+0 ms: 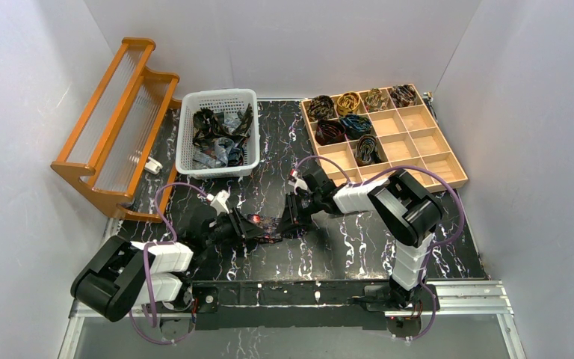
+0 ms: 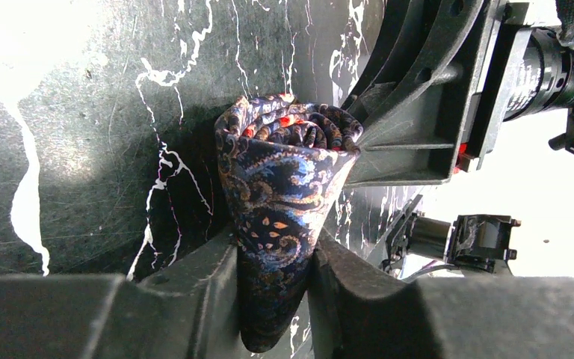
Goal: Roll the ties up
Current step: Roll the tie at the center of the board.
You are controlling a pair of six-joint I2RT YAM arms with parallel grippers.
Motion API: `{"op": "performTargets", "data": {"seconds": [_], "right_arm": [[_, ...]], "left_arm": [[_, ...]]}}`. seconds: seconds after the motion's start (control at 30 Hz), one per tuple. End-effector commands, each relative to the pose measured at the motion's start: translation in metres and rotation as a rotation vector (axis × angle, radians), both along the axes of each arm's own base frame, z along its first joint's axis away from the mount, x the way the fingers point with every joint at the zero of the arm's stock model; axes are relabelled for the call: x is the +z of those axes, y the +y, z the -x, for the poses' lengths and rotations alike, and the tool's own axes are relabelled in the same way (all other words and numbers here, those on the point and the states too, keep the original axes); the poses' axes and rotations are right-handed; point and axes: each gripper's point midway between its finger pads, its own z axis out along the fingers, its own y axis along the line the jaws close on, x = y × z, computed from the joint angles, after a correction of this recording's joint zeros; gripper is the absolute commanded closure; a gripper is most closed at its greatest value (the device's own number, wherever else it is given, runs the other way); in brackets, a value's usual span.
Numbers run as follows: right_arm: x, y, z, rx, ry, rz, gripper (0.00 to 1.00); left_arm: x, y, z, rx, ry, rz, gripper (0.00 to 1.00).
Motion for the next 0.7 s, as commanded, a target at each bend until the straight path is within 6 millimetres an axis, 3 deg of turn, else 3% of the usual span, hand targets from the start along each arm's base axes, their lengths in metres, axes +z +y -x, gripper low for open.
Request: {"op": "performTargets", "data": {"seconds": [0.0, 0.13, 0.2, 0.33, 0.43, 0.5, 0.67], "right_arm": [[-0.049, -0.031, 0.012, -0.005, 0.011, 0.225, 0.69], [-0.025, -0.027, 0.0, 0.023, -0.078, 0.198, 0.61], [-0.008, -0.024, -0.007, 0.026, -0.13, 0.164, 0.51], [0.017, -0.026, -0.022, 0.013, -0.207, 0.128, 0.37], [0.026, -0.029, -0.028, 0.015, -0.254, 0.114, 0.32], [0.03, -0.029, -0.033, 0.023, -0.29, 0.116, 0.29], [0.056, -0.012, -0.04, 0.102, -0.368, 0.004, 0.24]], "left_arm": [[0.006, -0.004, 0.001, -0.037, -0.032, 0.005, 0.77], [0.004, -0.003, 0.006, -0.057, -0.036, -0.003, 0.94], [0.002, -0.002, 0.009, -0.07, -0.04, -0.019, 1.0], [-0.002, 0.002, 0.011, -0.093, -0.038, -0.067, 1.0], [-0.004, 0.004, 0.012, -0.098, -0.034, -0.097, 0.99], [-0.007, 0.008, 0.01, -0.085, -0.013, -0.132, 0.93], [-0.013, 0.011, 0.007, -0.066, 0.023, -0.169, 0.55]]}}
